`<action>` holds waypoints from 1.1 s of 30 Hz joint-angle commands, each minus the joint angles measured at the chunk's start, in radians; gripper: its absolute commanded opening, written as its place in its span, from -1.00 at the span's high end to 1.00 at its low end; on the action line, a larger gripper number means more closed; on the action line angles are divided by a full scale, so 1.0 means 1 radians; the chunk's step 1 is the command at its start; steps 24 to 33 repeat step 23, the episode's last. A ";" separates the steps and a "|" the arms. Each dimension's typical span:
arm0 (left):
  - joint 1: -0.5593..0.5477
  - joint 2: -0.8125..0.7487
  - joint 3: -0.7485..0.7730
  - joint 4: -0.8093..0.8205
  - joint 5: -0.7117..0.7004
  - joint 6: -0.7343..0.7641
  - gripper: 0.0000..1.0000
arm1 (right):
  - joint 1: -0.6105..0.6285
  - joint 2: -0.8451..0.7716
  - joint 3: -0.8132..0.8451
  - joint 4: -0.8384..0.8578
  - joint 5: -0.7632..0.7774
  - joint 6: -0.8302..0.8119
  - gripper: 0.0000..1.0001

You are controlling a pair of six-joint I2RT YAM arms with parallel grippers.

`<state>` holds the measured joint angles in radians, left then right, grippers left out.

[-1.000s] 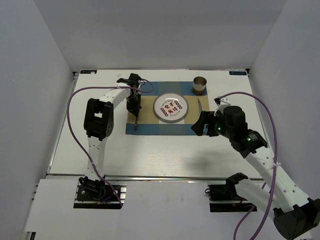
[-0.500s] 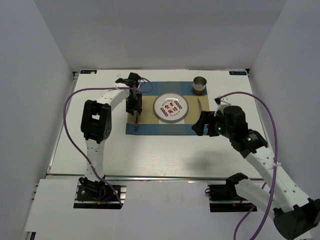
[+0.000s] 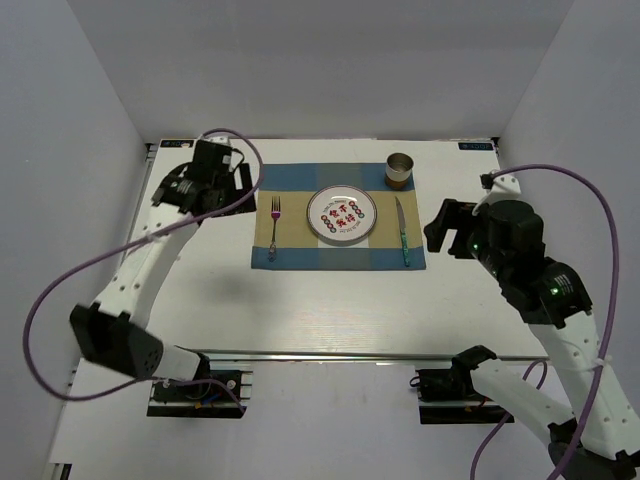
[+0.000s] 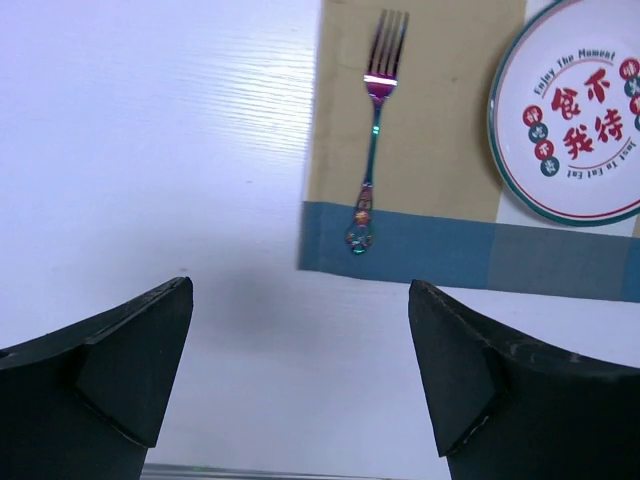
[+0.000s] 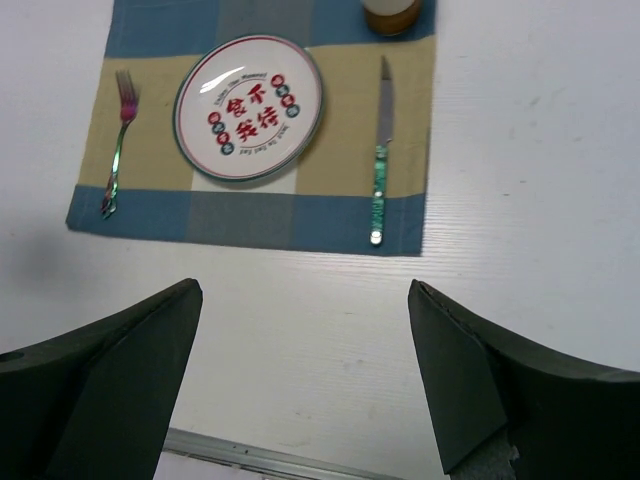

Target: Set the dinner table for one person

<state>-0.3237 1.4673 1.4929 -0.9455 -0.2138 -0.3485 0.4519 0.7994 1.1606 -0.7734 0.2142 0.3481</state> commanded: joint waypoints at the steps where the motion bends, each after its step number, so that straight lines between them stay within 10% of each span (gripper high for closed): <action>1: 0.006 -0.160 -0.046 -0.053 -0.137 0.000 -0.96 | -0.002 -0.009 0.094 -0.136 0.126 -0.037 -0.78; 13: 0.006 -0.579 -0.054 -0.262 -0.210 -0.032 -0.96 | 0.004 -0.034 0.287 -0.334 0.269 -0.069 -0.78; 33: 0.006 -0.659 -0.072 -0.329 -0.205 -0.030 -0.96 | 0.022 -0.135 0.221 -0.336 0.327 -0.064 -0.78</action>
